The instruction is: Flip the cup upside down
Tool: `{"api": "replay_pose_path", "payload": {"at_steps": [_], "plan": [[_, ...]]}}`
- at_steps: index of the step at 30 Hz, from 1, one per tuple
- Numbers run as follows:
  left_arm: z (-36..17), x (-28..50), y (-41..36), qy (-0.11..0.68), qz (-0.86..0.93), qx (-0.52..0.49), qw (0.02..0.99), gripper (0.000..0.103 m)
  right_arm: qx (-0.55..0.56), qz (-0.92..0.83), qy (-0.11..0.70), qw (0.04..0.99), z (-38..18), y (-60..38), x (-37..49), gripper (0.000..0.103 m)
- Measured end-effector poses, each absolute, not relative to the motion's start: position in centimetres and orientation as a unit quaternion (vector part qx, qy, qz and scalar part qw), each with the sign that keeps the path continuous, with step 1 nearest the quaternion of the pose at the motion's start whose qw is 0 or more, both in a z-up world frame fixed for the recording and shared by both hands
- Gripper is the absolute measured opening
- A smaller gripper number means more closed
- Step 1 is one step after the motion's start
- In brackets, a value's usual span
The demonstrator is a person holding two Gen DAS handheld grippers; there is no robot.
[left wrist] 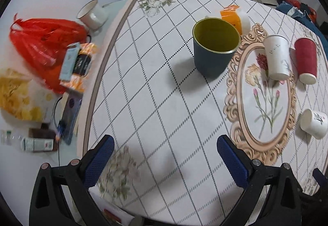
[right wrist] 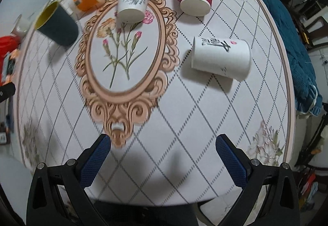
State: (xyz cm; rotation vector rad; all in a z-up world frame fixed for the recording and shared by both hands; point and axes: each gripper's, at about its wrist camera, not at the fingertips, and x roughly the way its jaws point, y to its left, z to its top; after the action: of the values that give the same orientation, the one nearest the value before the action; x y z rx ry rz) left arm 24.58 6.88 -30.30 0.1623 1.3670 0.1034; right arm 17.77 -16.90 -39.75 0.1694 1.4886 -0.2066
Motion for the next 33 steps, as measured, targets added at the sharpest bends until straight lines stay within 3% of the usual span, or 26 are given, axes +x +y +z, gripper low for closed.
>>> {"api": "replay_pose_path", "payload": {"at_steps": [19,31,33], "plan": [[-35.6,32.0,2.2,0.514,-0.037,0.160,0.842,0.103,0.056,-0.191,0.667,0.718,-44.3,-19.4,23.4,0.103],[-37.3,33.8,0.4,0.495,-0.064,0.147,0.854,0.102,0.029,-0.235,0.671,0.703,-45.7,-20.9,23.8,0.103],[-37.2,33.9,0.3,0.490,-0.070,0.141,0.857,0.096,0.029,-0.238,0.670,0.702,-45.8,-20.9,23.9,0.103]]}}
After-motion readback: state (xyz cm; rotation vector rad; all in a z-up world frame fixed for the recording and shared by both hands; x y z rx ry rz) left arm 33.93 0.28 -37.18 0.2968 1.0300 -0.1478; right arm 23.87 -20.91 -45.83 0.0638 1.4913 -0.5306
